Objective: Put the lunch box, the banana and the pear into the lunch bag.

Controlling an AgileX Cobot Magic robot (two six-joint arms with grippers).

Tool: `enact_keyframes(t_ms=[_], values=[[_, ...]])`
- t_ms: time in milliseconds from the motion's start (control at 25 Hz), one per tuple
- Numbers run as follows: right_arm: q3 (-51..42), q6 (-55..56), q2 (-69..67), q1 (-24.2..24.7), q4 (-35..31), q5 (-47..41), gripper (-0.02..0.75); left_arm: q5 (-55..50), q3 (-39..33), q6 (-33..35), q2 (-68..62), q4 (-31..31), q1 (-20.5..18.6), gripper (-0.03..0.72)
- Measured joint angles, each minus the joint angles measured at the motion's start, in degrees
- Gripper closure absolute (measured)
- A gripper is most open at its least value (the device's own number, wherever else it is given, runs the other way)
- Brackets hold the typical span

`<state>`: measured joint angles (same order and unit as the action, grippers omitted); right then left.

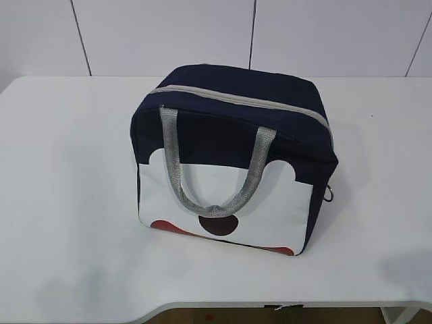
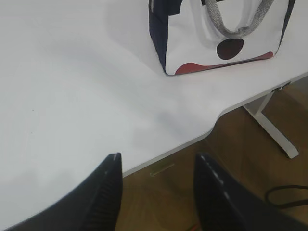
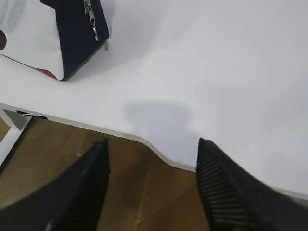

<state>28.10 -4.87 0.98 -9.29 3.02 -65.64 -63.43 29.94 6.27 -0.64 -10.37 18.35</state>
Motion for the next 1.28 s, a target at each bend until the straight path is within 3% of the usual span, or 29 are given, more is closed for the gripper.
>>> enact_keyframes(t_ms=[360,600,1280], values=[[0.0,0.4,0.0,0.0,0.0,0.0,0.275,0.0,0.0,-0.1,0.0,0.3,-0.2,0.319],[-0.1,0.6,0.0,0.0,0.0,0.0,0.275,0.0,0.0,-0.2,0.0,0.4,-0.2,0.232],[-0.1,0.9,0.0,0.0,0.0,0.0,0.275,0.0,0.0,-0.2,0.0,0.5,-0.2,0.225]])
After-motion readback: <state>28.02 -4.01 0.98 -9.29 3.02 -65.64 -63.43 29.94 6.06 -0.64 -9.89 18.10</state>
